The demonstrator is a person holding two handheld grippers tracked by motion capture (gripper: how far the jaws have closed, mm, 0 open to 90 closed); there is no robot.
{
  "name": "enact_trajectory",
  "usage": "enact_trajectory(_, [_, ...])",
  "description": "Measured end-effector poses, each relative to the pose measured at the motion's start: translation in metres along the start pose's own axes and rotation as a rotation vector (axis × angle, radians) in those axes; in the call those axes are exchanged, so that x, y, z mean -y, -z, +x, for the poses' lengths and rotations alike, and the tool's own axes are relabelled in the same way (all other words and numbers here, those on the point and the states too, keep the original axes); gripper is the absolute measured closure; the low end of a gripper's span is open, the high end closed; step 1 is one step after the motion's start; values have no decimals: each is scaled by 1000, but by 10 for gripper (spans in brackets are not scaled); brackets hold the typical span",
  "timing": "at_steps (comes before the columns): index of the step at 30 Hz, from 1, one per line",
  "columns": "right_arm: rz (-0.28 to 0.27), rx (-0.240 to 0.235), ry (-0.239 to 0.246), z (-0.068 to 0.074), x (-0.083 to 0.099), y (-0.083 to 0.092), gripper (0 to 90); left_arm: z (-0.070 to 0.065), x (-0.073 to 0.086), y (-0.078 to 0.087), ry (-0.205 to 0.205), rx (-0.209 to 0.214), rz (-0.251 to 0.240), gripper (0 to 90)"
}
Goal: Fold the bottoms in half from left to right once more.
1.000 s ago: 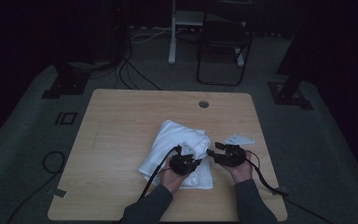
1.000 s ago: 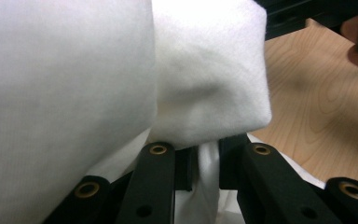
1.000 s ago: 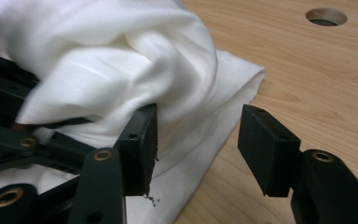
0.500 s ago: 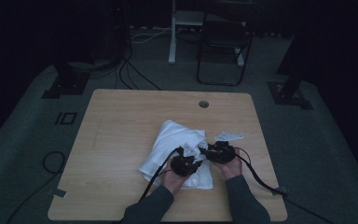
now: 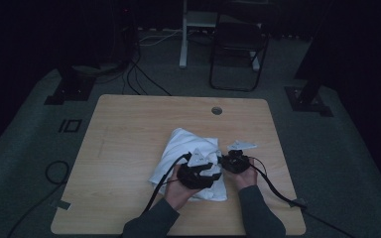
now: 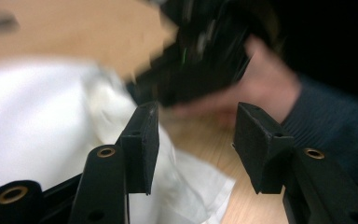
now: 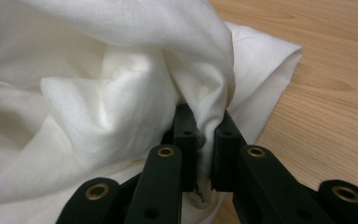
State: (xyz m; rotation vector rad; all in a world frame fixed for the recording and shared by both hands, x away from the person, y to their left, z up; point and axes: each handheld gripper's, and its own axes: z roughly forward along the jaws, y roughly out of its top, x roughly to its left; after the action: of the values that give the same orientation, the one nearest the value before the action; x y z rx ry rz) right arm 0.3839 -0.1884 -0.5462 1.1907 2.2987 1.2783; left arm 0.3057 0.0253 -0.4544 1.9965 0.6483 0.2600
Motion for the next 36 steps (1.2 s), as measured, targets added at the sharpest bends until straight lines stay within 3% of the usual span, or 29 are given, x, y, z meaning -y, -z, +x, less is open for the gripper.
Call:
enact_trajectory(3, [-1, 0, -2, 0, 0, 0, 831, 20, -16, 27, -7, -88, -56, 506])
enact_trajectory(5, [-2, 0, 0, -1, 0, 0, 828, 42, -20, 38, 23, -149, -67, 518])
enact_trajectory(7, [0, 1, 1, -1, 0, 0, 826, 67, -19, 43, 52, -216, -50, 534])
enact_trajectory(8, [0, 1, 1, -1, 0, 0, 826, 67, -19, 43, 52, -216, -50, 545])
enact_trajectory(9, [2, 2, 1, -3, -1, -2, 825, 94, -10, 41, 99, -261, -6, 552])
enact_trajectory(10, [3, 4, 1, -3, -2, -2, 825, 103, -5, 39, 119, -271, 11, 563])
enact_trajectory(11, [3, 4, 1, -3, -2, -2, 825, 103, -5, 39, 119, -271, 11, 571])
enact_trajectory(12, [3, 8, 5, -4, -2, -3, 824, 114, 7, 33, 144, -262, 45, 571])
enact_trajectory(13, [3, 8, 5, -4, -2, -3, 824, 114, 7, 33, 144, -262, 45, 588])
enact_trajectory(14, [5, 13, 6, -5, -4, -4, 823, 117, 14, 28, 151, -240, 60, 588])
enact_trajectory(15, [7, 19, 9, -6, -7, -5, 823, 118, 24, 22, 163, -192, 71, 597])
enact_trajectory(17, [7, 25, 14, -7, -9, -6, 821, 116, 33, 13, 167, -169, 93, 610])
enact_trajectory(20, [15, 44, 25, -10, -14, -9, 820, 115, 44, 4, 179, -161, 98, 622])
enact_trajectory(25, [28, 61, 28, -15, -19, -12, 806, 120, 57, -3, 250, -133, 72, 623])
enact_trajectory(29, [33, 63, 23, -18, -20, -15, 799, 116, 66, -11, 245, -163, 67, 625])
enact_trajectory(36, [36, 70, 14, -17, -18, -15, 759, 107, 67, -18, 158, -253, 118, 645])
